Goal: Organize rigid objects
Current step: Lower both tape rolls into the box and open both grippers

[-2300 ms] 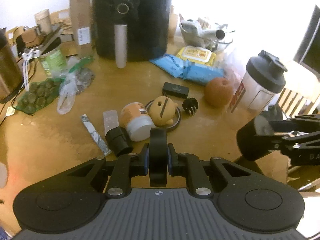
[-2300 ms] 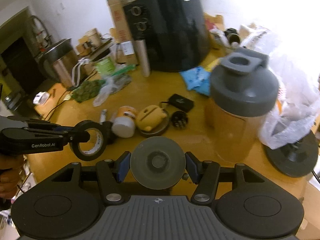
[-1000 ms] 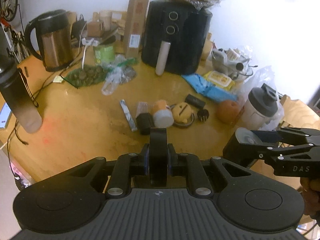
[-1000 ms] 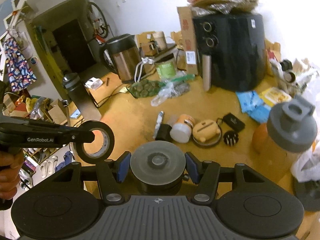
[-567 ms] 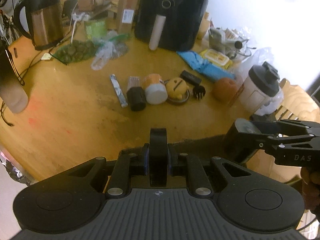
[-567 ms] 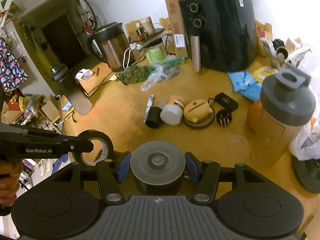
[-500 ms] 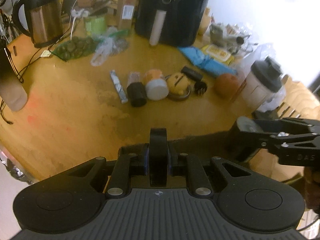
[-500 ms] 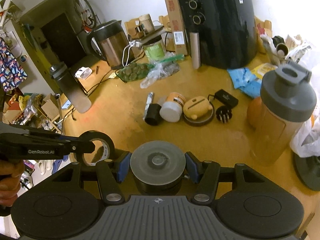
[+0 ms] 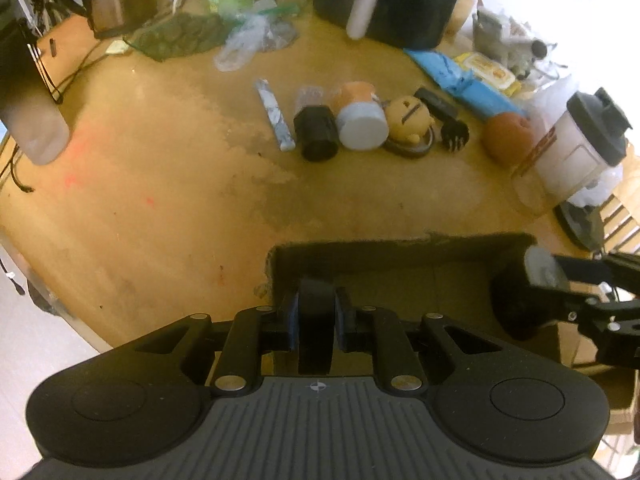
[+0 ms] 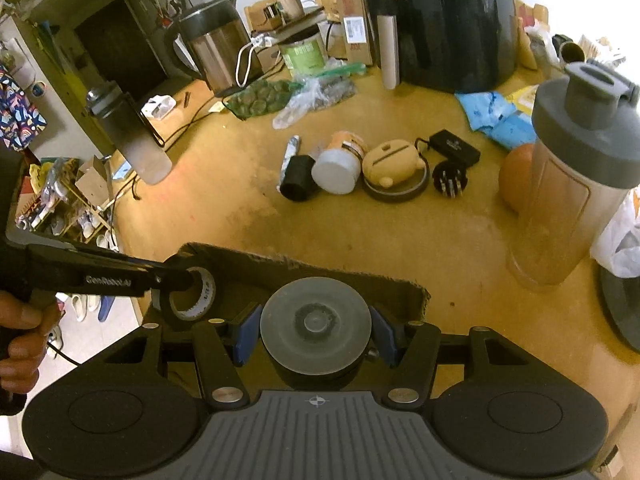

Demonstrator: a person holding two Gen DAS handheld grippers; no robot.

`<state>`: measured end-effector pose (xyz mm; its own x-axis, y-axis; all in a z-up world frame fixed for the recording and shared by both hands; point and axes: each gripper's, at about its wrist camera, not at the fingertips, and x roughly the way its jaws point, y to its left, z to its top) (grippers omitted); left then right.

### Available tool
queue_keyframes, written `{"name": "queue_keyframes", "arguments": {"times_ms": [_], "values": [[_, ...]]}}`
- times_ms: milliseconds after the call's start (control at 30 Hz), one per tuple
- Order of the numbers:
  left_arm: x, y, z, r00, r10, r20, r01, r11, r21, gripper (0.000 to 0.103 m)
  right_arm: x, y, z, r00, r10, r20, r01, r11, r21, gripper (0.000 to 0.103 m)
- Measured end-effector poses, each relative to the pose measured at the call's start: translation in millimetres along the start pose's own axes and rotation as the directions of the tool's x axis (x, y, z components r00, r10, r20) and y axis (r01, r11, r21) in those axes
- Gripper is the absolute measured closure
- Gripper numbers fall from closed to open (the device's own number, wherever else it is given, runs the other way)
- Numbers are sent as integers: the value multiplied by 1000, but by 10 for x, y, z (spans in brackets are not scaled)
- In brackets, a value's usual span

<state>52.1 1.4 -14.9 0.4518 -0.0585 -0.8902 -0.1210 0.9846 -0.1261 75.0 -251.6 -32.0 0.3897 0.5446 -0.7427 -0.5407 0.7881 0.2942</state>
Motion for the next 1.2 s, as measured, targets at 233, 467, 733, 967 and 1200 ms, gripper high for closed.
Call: {"name": "queue_keyframes", "arguments": {"times_ms": [233,467,733,967,1200], "values": [[-213,-21,-24,998,-28,65,25,999,41,74,70,-35,-49,1000,-13,-20,13,1000,-7,42],[-288,3,-81,998,-18,68,16,999,31,74,100,-39,-45,999,-25,-29,25,999,-24,42],[-367,62,-183,996,-14,84,14,1000,-5,74,232,4,32,997,-60,-47,57,995,-79,42],[-438,96,-264,996,-9,89,11,1000,-24,74,219,61,71,997,-75,-7,74,994,-79,28],[-450,100,-310,998,5,70,-3,999,-37,74,119,108,-38,998,-60,1,60,996,-61,9]]}}
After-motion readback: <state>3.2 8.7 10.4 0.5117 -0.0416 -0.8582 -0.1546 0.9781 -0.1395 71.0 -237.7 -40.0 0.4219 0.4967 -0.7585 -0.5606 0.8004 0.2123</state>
